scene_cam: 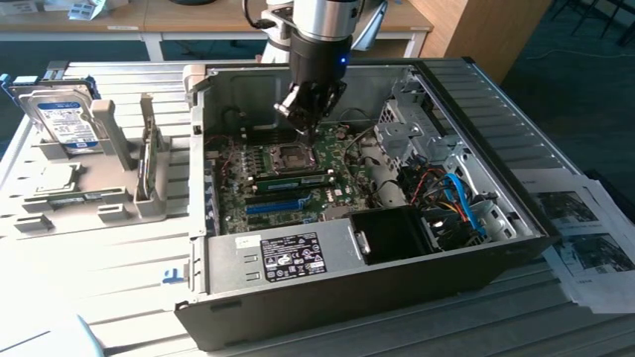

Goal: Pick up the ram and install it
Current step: 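Press down the ram until it locks into place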

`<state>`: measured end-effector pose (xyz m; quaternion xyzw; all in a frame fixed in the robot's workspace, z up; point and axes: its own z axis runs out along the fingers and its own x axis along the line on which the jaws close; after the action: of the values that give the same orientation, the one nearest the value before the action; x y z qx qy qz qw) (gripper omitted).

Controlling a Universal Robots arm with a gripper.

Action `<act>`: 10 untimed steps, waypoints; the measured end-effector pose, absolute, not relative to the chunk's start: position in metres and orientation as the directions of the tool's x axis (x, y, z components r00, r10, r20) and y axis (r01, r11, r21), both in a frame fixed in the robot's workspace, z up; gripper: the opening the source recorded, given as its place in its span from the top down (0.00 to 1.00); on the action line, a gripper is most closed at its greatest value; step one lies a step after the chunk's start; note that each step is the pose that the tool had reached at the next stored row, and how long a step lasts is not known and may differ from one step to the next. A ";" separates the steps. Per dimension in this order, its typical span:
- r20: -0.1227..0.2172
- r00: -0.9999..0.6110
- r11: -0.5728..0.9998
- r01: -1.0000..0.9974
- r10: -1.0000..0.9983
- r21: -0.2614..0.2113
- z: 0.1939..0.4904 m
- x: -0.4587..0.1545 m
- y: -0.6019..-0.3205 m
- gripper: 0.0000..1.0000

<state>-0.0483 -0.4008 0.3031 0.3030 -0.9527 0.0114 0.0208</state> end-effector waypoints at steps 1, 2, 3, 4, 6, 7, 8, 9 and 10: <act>0.046 -0.852 0.853 -0.523 -0.522 -0.009 0.303 -0.048 -0.401 0.90; 0.046 -0.888 0.889 -0.458 -0.457 -0.009 0.303 -0.048 -0.401 0.90; 0.046 -0.908 0.909 -0.417 -0.417 -0.009 0.303 -0.048 -0.401 0.90; 0.046 -0.915 0.916 -0.402 -0.401 -0.009 0.303 -0.048 -0.401 0.90; 0.046 -0.929 0.930 -0.367 -0.366 -0.009 0.303 -0.048 -0.401 0.90; 0.046 -0.936 0.937 -0.350 -0.349 -0.009 0.303 -0.048 -0.401 0.90; 0.046 -0.942 0.943 -0.333 -0.333 -0.009 0.303 -0.048 -0.401 0.90; 0.046 -0.948 0.949 -0.316 -0.316 -0.009 0.303 -0.048 -0.401 0.90; 0.046 -0.953 0.954 -0.299 -0.298 -0.009 0.303 -0.048 -0.401 0.90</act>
<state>-0.0483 -0.4007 0.3031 0.1511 -0.9882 0.0081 0.0222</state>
